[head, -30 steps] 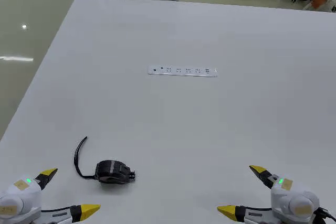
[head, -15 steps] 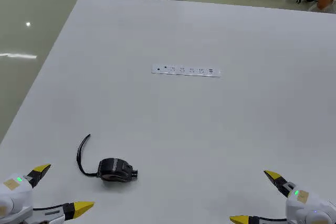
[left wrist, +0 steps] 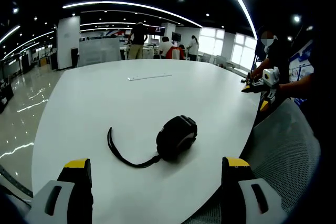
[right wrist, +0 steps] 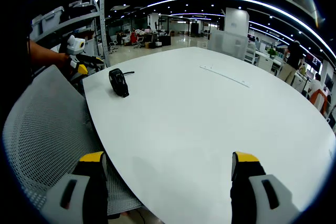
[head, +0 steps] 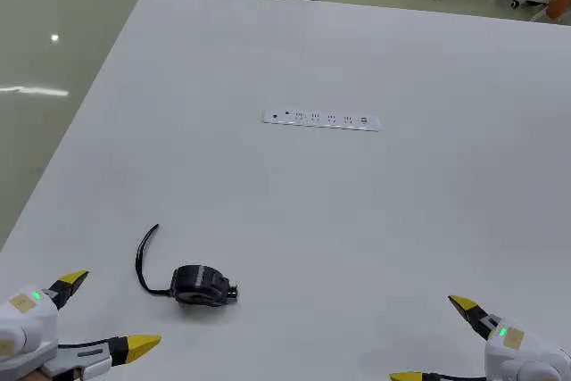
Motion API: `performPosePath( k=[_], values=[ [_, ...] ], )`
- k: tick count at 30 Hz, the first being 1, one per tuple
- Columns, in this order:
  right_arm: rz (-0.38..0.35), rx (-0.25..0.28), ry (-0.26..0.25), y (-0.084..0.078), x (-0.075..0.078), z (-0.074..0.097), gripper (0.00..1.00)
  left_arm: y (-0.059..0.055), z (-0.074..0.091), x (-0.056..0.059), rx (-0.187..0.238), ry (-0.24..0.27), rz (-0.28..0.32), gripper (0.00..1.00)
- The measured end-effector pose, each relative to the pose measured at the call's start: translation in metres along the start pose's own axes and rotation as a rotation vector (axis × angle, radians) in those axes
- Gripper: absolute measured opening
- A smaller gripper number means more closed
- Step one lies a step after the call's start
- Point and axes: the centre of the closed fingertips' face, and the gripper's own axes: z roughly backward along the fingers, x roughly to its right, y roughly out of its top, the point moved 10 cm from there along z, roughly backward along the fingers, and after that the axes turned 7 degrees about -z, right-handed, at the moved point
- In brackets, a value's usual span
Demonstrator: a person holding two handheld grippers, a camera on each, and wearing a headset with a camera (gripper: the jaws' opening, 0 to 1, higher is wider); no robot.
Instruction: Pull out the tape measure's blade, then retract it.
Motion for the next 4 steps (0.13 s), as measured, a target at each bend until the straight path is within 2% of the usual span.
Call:
performPosePath(
  k=[4],
  values=[
    [-0.003,-0.008,-0.002,-0.0032,0.0008,0.0010,1.00,0.0011,-0.0012,-0.0002,-0.007,-0.002,-0.002,1.00]
  ],
)
